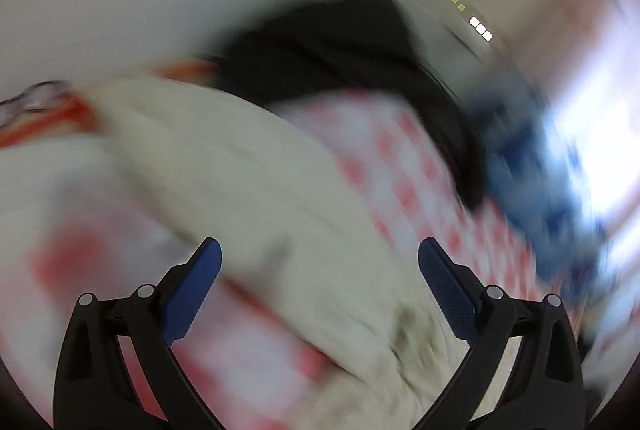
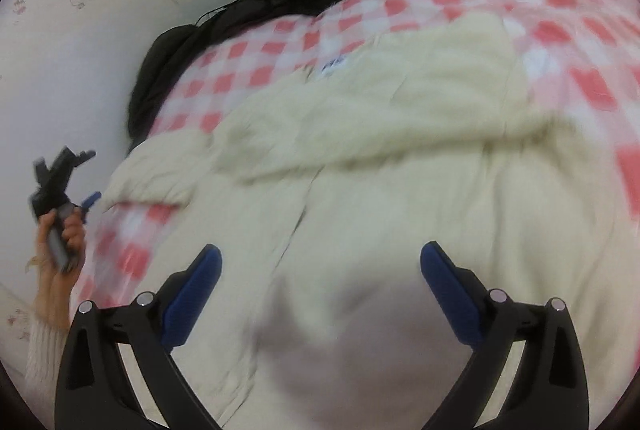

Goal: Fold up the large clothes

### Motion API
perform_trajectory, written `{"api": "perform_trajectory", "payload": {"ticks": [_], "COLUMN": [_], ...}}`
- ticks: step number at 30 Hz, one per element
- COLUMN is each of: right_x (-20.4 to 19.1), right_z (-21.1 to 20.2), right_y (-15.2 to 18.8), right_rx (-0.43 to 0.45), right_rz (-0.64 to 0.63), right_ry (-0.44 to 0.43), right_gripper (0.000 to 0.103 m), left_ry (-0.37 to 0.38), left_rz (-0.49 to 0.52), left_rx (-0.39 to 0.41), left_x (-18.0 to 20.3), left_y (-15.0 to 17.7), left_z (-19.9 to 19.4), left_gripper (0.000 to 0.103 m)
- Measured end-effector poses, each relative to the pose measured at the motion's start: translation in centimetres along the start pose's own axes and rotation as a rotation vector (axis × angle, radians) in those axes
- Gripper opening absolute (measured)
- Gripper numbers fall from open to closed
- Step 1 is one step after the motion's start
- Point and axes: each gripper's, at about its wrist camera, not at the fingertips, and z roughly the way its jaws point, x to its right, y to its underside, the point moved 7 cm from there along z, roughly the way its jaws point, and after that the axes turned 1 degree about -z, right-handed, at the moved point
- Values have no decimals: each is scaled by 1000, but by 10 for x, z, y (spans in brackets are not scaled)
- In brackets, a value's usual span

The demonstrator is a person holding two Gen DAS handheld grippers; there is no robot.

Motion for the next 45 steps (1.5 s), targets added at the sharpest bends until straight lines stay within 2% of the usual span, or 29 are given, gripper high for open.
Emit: {"api": "perform_trajectory", "payload": {"ticks": [1, 4, 6, 10, 17, 18, 19, 20, 25, 28, 31, 32, 34, 36, 37, 40, 43, 45], "right_x": [-2, -2, -2, 1, 4, 5, 6, 6, 8, 8, 6, 6, 5, 4, 3, 6, 19, 34], "right_z": [-2, 5, 20, 28, 30, 30, 30, 30, 28, 25, 22, 21, 17, 13, 10, -3, -24, -39], "right_y": [9, 30, 34, 34, 35, 35, 35, 34, 32, 31, 30, 30, 28, 25, 23, 14, -2, -14], "right_rx": [1, -14, -58, -54, -62, -64, -65, -66, -79, -92, -106, -108, -113, -110, -109, -81, -25, 12], "right_rz": [14, 65, 40, 14, 7, 8, 11, 14, 43, 64, 78, 84, 102, 123, 134, 170, 227, 284], "right_ry": [-10, -23, -8, 11, 8, 7, 4, 1, -10, -12, -27, -36, -62, -90, -105, -139, -160, -179], "right_gripper": [96, 96, 96, 96, 96, 96, 96, 96, 96, 96, 96, 96, 96, 96, 96, 96, 96, 96], "left_ry": [3, 52, 57, 75, -113, -124, -131, -126, -94, 0, 126, 180, 240, 319, 344, 463, 550, 608], "left_rz": [-76, -239, -273, -308, -286, -275, -265, -260, -267, -308, -309, -284, -220, -116, -96, 18, 103, 171], "left_rx": [11, -7, -28, -75, -63, -57, -71, -100, -24, 10, 24, 20, 15, 7, 2, -34, -85, -139], "left_x": [-29, -83, -100, -105, -101, -101, -99, -94, -89, -70, -21, 6, 52, 118, 135, 230, 296, 346], "left_y": [-19, -53, -66, -73, -74, -74, -73, -70, -74, -84, -93, -94, -91, -80, -75, -40, 6, 54], "left_z": [-2, 4, 13, 37, 75, 76, 80, 86, 61, 34, 11, 3, -11, -29, -34, -52, -62, -59], "left_gripper": [95, 95, 95, 95, 94, 71, 33, 24, 19, 19, 18, 17, 17, 17, 17, 17, 16, 16]}}
